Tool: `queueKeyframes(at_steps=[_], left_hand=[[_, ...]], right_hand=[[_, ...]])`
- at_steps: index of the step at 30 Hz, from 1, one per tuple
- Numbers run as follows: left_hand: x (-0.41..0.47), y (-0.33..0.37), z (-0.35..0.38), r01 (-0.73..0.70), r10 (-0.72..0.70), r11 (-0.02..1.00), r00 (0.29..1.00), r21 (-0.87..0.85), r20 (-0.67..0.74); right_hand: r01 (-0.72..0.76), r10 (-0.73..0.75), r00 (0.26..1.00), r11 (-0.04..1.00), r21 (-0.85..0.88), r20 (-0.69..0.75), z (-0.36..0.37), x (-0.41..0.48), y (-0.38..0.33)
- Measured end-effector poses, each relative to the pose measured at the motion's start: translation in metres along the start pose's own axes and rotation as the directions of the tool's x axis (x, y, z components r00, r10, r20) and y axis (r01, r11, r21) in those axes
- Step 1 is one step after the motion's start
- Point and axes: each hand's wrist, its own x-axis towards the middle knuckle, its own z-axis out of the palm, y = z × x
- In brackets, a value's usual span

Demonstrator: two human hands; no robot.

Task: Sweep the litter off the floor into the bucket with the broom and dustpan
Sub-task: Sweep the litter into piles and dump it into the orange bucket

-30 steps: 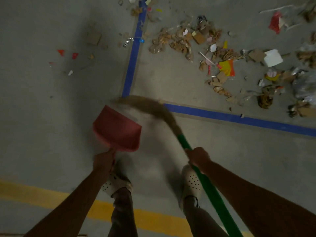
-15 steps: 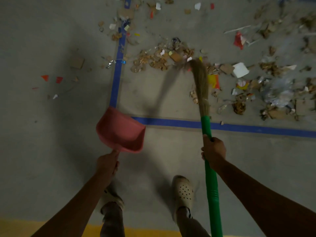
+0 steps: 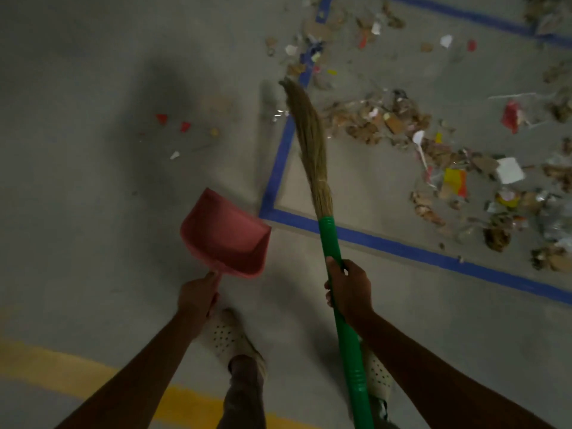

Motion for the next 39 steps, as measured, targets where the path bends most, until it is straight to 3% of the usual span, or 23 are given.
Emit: queueKeyframes(at_steps=[11, 15, 20, 24, 29, 32, 35, 39], left_hand=[[0.046, -0.02, -0.21, 0.065, -0.111, 0.976, 0.969, -0.208, -0.222], [0.061, -0.022, -0.241, 0.066, -0.129, 0.969, 0.957, -0.239, -0.258], [0.082, -0.016, -0.243, 0.087, -0.149, 0.968, 0.954, -0.234, -0.26], [0.099, -0.001, -0.226, 0.097, -0.16, 0.966, 0.953, -0.24, -0.259], [0.114, 0.028, -0.189, 0.1, -0.141, 0.98, 0.958, -0.17, -0.248], [0.116, 0.05, -0.161, 0.107, -0.139, 0.983, 0.964, -0.147, -0.228], [0.114, 0.077, -0.131, 0.107, -0.13, 0.987, 0.971, -0.118, -0.201], [0.11, 0.12, -0.093, 0.111, -0.121, 0.991, 0.978, -0.07, -0.168]], right_hand=[[0.182, -0.073, 0.934, 0.94, -0.29, 0.35, 0.212, -0.025, -0.081], [0.219, -0.07, 0.899, 0.927, -0.306, 0.433, 0.269, -0.023, -0.094], [0.239, 0.002, 0.885, 0.856, -0.458, 0.466, 0.325, 0.019, -0.106], [0.089, 0.124, 0.923, 0.85, -0.519, 0.363, 0.328, 0.076, -0.122], [-0.149, 0.203, 0.968, 0.938, -0.312, 0.15, 0.286, 0.152, -0.123], [-0.297, 0.292, 0.955, 0.941, -0.163, -0.056, 0.24, 0.181, -0.12], [-0.283, 0.265, 0.936, 0.958, -0.05, -0.231, 0.191, 0.192, -0.125], [-0.242, 0.238, 0.918, 0.97, 0.027, -0.317, 0.138, 0.201, -0.132]])
